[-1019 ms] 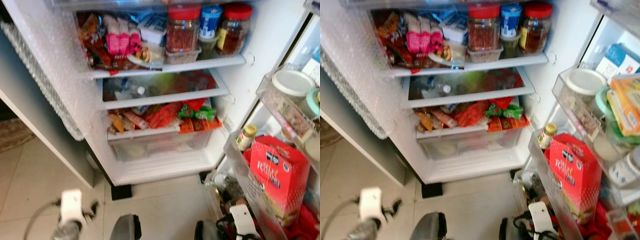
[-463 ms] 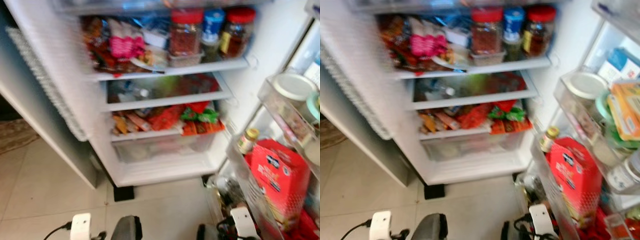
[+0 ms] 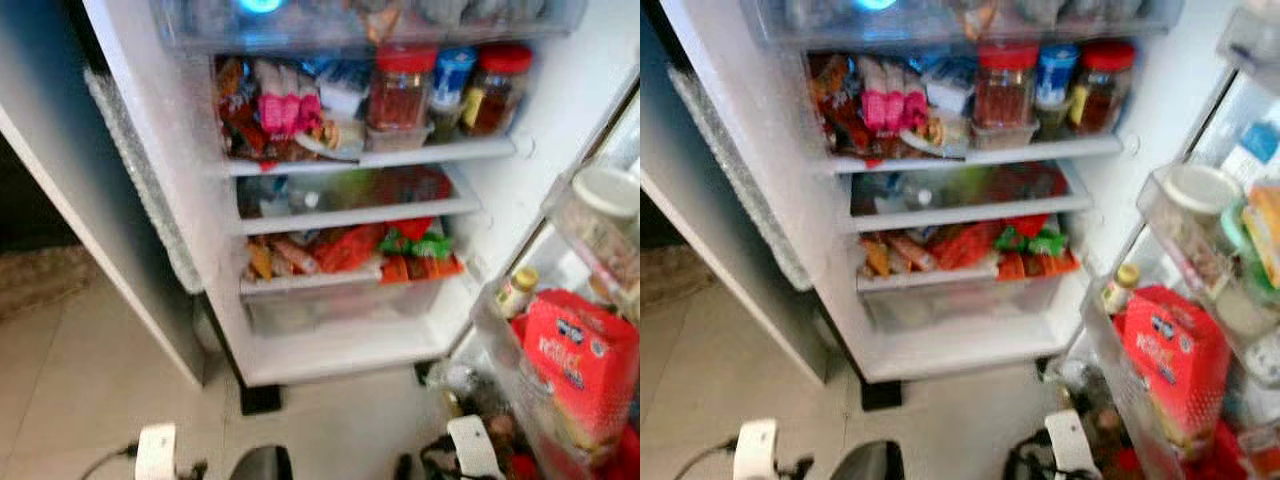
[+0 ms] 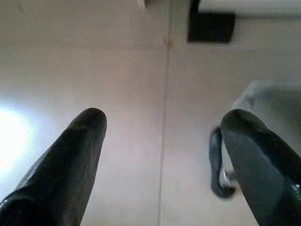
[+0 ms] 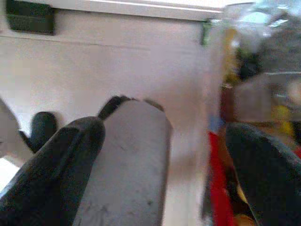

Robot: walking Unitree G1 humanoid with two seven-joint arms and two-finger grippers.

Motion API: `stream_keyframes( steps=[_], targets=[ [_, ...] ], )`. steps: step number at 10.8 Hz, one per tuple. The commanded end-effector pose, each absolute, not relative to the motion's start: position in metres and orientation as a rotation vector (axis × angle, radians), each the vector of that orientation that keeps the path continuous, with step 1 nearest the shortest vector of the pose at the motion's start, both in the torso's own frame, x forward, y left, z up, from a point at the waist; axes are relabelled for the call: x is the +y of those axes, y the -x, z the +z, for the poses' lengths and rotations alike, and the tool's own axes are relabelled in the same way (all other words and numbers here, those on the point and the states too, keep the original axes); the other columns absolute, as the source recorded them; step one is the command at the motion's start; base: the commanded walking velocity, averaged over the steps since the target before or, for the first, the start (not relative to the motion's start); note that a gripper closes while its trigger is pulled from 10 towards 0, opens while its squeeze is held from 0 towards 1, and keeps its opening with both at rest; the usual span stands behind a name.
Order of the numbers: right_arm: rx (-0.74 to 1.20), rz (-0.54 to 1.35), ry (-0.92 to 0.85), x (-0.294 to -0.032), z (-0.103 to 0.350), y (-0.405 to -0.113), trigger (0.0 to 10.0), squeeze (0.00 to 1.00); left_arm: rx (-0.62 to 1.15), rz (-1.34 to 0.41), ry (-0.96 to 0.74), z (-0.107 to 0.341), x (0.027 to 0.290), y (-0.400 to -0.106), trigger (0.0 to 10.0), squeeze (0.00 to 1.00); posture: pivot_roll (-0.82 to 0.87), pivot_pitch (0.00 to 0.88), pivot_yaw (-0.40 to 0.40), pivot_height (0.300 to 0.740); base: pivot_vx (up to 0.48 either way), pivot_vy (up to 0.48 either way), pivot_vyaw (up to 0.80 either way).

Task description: Restocking fridge

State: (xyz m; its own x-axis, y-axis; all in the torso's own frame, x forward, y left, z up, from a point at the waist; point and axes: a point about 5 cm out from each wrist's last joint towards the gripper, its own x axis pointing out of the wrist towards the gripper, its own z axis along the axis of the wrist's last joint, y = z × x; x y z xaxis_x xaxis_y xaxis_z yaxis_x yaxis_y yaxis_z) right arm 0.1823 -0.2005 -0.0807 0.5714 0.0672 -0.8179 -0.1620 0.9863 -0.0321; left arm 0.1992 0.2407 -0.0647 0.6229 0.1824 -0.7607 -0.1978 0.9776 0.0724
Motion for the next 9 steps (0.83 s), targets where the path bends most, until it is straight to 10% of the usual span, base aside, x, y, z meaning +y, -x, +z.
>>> stream_keyframes(
  steps=[1, 9],
  targets=[
    [1.046, 0.131, 0.101, -0.2028, -0.0915, -0.1593, 10.0, 0.00, 0.917, 0.225, 0.021, -0.0718, 0.2386, -0.1877, 10.0, 0.00, 0.04, 0.121, 0.018, 0.621, 0.000, 0.401, 0.00],
    [1.054, 0.113, 0.084, -0.2058, -0.0911, -0.1594, 10.0, 0.00, 0.912, 0.229, 0.031, -0.0733, 0.2311, -0.1886, 10.0, 0.00, 0.04, 0.138, 0.009, 0.621, 0.000, 0.398, 0.00]
  ],
)
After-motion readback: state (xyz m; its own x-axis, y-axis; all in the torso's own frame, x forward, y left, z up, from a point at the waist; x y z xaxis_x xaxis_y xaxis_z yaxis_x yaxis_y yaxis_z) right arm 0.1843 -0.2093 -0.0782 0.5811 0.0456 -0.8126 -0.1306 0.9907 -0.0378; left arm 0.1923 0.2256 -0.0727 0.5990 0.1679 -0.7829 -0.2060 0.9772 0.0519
